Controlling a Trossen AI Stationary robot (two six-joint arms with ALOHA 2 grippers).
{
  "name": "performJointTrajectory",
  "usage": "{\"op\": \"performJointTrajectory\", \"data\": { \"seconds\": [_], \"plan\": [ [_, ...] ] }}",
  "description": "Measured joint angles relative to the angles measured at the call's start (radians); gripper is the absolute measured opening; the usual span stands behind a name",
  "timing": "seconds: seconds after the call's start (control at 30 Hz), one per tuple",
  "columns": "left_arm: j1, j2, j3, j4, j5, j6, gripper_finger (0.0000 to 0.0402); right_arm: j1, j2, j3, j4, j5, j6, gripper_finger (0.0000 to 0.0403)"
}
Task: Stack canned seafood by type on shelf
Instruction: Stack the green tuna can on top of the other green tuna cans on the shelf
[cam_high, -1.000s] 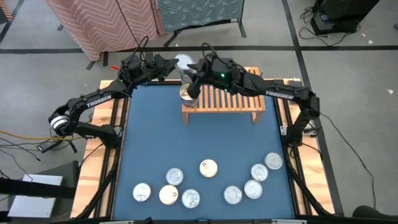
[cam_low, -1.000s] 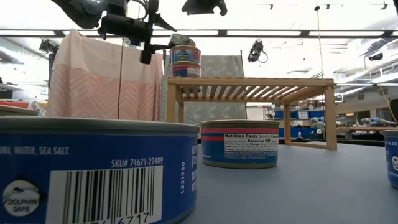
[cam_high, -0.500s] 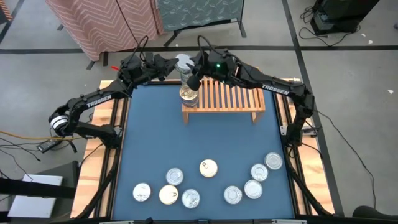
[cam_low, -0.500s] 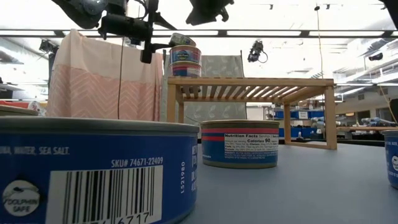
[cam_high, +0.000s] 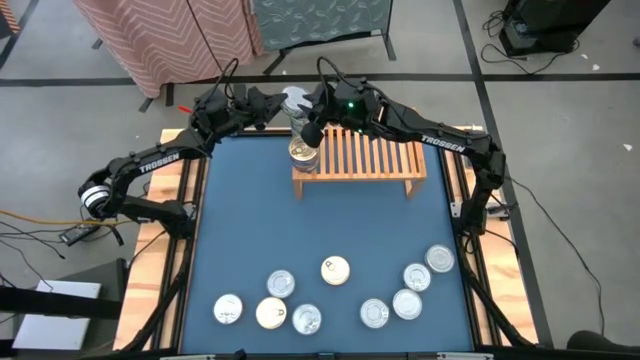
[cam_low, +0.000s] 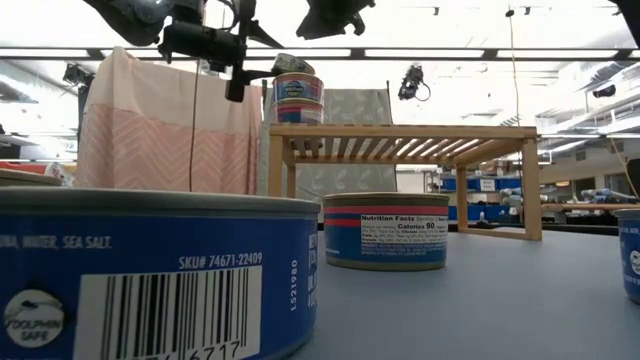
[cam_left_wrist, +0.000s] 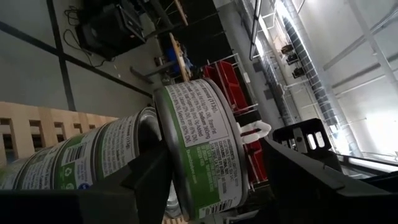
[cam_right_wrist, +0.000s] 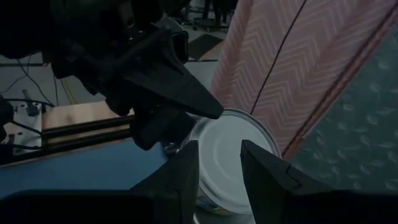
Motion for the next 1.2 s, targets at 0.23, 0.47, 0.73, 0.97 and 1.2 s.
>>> {"op": "performJointTrajectory", "data": {
  "seconds": [0.23,0.47,0.73,0.97,1.2],
  "plan": [
    [-0.013,0.018,0.007,-0.005,-0.01,0.003,0.0248,0.0,0.0,0.0,0.0,-0.031,0.0,0.0123],
    [-0.034,0.071,0.103,-0.027,0.079,0.053,0.0248,-0.002,0.0,0.0,-0.007,-0.032,0.0,0.0123],
    [0.012,0.037,0.131,-0.142,0.083,0.133,0.0237,-0.008,0.0,0.0,-0.054,-0.027,-0.003,0.0123],
    [0.015,0.039,0.13,-0.148,0.089,0.155,0.023,-0.027,0.0,0.0,-0.053,-0.026,-0.003,0.0123],
    [0.017,0.04,0.13,-0.152,0.124,0.175,0.0229,-0.042,0.0,-0.029,-0.03,-0.028,0.0,0.0123]
  ]
}}
